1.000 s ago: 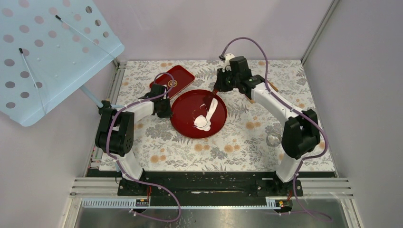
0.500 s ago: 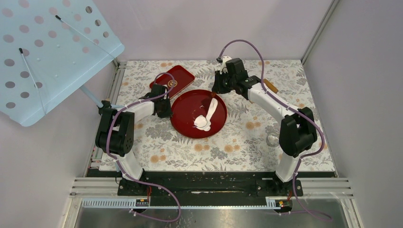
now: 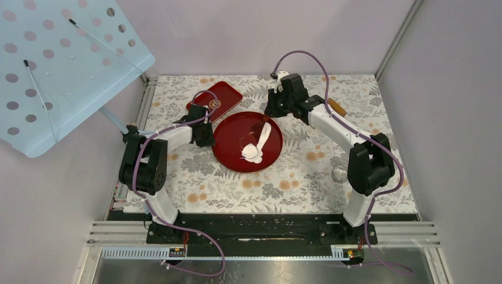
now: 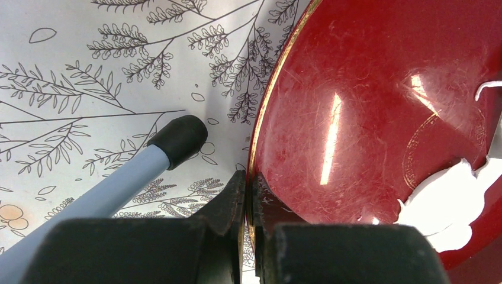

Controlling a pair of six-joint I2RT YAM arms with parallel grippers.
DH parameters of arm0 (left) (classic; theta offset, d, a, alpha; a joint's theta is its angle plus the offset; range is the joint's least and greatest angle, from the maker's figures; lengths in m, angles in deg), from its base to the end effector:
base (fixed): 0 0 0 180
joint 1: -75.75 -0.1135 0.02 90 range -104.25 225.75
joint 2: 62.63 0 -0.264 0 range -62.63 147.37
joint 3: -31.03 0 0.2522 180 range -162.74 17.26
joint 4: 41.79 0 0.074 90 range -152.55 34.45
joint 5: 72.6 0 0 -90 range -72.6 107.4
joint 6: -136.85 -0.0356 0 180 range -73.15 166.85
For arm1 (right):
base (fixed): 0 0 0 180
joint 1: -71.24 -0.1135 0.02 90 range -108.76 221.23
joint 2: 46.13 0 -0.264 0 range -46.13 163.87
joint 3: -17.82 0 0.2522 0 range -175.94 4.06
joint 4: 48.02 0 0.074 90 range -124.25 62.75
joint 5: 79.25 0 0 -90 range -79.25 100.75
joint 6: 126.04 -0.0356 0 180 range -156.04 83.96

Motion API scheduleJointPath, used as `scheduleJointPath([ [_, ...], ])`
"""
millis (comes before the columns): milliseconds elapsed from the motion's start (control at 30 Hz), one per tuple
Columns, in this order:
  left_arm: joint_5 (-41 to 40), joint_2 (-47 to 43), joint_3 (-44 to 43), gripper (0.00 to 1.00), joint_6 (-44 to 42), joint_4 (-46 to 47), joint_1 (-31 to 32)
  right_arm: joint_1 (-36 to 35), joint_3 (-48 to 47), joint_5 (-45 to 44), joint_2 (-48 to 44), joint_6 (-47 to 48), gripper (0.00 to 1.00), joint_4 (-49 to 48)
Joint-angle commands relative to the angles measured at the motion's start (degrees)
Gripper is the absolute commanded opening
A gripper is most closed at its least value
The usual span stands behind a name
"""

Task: Roll out the dumpling wrappers from the dough

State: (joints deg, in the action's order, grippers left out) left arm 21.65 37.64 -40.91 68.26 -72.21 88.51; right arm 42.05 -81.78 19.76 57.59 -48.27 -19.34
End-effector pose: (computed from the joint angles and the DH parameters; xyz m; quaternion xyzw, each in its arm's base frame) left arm 0.3367 -0.0790 0.1600 -0.0626 0.9604 -0.1132 0.2468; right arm 0.3691 0.2126 0.2927 -0.1663 0.8602 0.2333 0.4220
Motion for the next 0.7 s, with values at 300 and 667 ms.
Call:
scheduleJointPath([
  [300,-6.4,1.75,-3.74,0.0,-0.28,-3.02,0.53,-0.78,8.93,-8.03,-9.35,7.82,0.0,8.75],
  [667,-10.39,1.36,-3.01,0.0,1.94,-1.81,1.83,-0.76,12.99,-6.76,-13.22,9.53,0.0,14.86],
])
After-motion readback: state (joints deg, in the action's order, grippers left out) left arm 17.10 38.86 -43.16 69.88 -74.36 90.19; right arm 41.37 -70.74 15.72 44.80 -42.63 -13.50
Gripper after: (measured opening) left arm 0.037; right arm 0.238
